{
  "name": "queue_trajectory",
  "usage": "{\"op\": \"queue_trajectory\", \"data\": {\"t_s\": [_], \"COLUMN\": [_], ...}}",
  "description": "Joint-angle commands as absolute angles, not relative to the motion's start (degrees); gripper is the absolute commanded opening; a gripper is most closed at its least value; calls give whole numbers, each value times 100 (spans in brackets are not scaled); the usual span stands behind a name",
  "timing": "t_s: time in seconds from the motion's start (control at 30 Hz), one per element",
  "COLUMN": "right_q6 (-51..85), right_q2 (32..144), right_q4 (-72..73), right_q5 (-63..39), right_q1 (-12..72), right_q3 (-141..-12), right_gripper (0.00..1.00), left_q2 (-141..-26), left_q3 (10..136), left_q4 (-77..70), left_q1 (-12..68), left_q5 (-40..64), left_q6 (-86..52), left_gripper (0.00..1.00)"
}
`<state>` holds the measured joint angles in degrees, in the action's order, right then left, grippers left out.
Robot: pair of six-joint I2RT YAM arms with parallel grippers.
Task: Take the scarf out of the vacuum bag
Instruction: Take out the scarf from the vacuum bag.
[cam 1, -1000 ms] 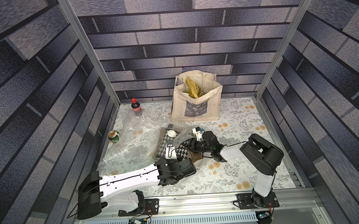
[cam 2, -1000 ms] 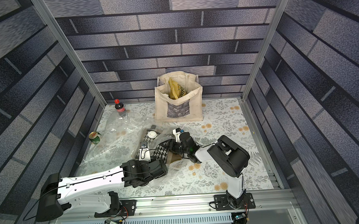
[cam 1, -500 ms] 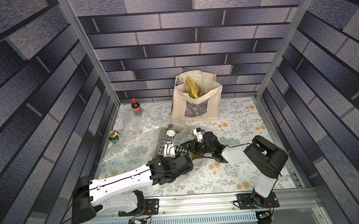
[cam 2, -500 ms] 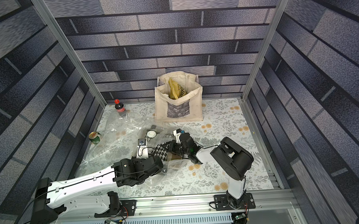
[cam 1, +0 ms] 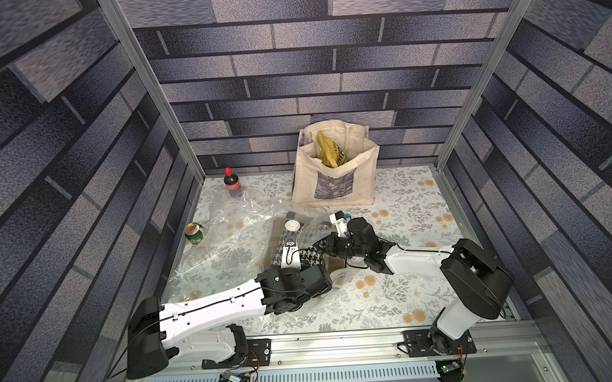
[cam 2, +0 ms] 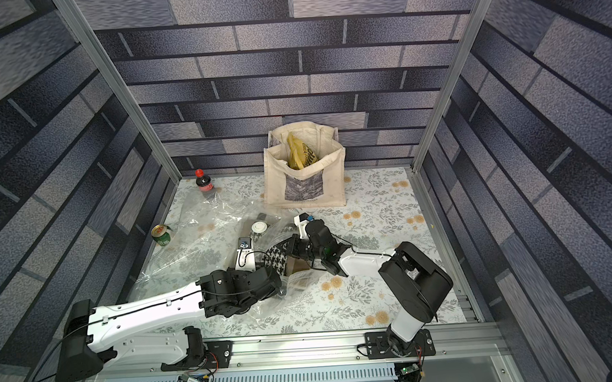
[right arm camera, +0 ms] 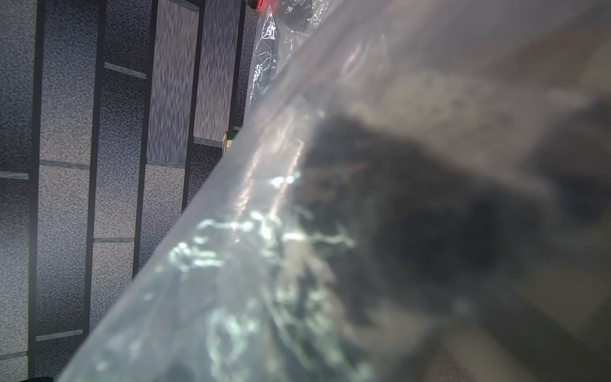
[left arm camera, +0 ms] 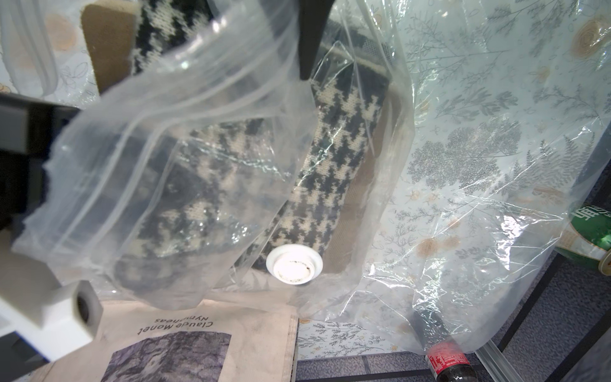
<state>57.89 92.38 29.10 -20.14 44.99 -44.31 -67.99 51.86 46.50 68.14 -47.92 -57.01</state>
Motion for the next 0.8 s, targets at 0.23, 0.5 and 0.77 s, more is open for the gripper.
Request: {"op": "queue_trajectory", "data": {"t_s": [0.23, 0.5, 0.77], "right_q6": [5044, 4940, 4726], "right_q2": [8369, 7682, 6320], "right_q4": [1661, 245, -1509], "right_q5": [-1593, -1540, -1253], "right_q1": [4540, 4246, 3438], "right_q3": [-4769, -4828, -4606], "right_gripper": [0, 0, 0], "left_q2": [-6792, -7031, -7440], "left_q3": [5078, 5179, 5285], "left_q4": [4824, 4685, 4369], "left_q1": [6707, 6606, 6511], "left_q5": [-4869, -4704, -4485], "left_q6": [-5781, -5561, -5359], "left_gripper": [0, 0, 0]}}
